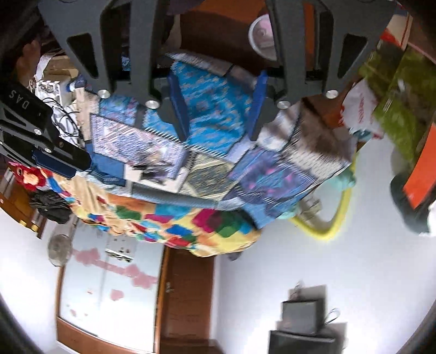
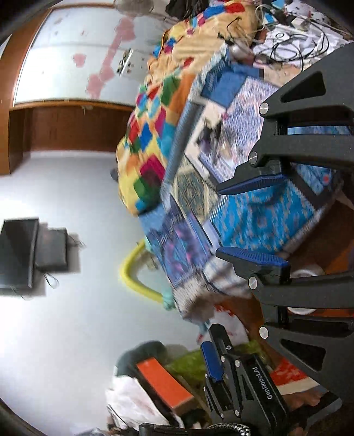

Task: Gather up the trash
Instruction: 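Move both open tools back to the items on the bed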

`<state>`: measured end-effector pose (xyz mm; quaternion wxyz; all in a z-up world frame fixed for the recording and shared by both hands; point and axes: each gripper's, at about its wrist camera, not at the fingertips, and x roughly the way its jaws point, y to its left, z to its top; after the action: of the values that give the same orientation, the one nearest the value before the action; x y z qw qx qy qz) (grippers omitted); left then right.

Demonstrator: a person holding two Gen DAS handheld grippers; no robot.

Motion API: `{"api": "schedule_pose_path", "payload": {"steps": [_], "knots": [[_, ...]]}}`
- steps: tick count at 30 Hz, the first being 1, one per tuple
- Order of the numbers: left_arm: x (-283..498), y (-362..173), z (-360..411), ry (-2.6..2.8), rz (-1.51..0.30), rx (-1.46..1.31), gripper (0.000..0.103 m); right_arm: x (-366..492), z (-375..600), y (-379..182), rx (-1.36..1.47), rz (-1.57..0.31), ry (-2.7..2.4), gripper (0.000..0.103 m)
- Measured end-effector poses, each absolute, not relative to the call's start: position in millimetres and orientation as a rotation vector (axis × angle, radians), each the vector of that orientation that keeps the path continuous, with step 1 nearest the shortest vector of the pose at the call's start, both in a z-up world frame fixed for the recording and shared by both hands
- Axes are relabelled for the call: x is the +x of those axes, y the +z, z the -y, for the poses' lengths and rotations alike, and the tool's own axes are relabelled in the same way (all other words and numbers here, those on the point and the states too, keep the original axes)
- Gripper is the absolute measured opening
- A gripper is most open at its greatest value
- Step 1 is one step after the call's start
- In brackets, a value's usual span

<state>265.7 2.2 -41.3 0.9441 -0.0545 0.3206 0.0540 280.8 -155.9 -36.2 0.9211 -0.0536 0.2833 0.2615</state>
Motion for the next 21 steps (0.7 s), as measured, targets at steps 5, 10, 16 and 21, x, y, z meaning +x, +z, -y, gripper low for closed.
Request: {"api": "schedule_pose_path", "payload": {"steps": [5, 10, 16, 21], "knots": [[304, -41, 32, 0.051, -0.653, -0.091, 0.057, 306, 196, -37, -0.082, -0.573, 0.447, 0.036], [346, -57, 52, -0.004, -0.692, -0.099, 0.059, 333, 234, -48, -0.067, -0.582, 0.344, 0.037], [398, -89, 77, -0.054, -0.75, -0.084, 0.06, 366, 270, -68, -0.064, -0.618, 0.233, 0.041], [443, -124, 90, -0.102, -0.819, -0.086, 0.062, 399, 298, -91, -0.031, -0.651, 0.154, 0.071]]}}
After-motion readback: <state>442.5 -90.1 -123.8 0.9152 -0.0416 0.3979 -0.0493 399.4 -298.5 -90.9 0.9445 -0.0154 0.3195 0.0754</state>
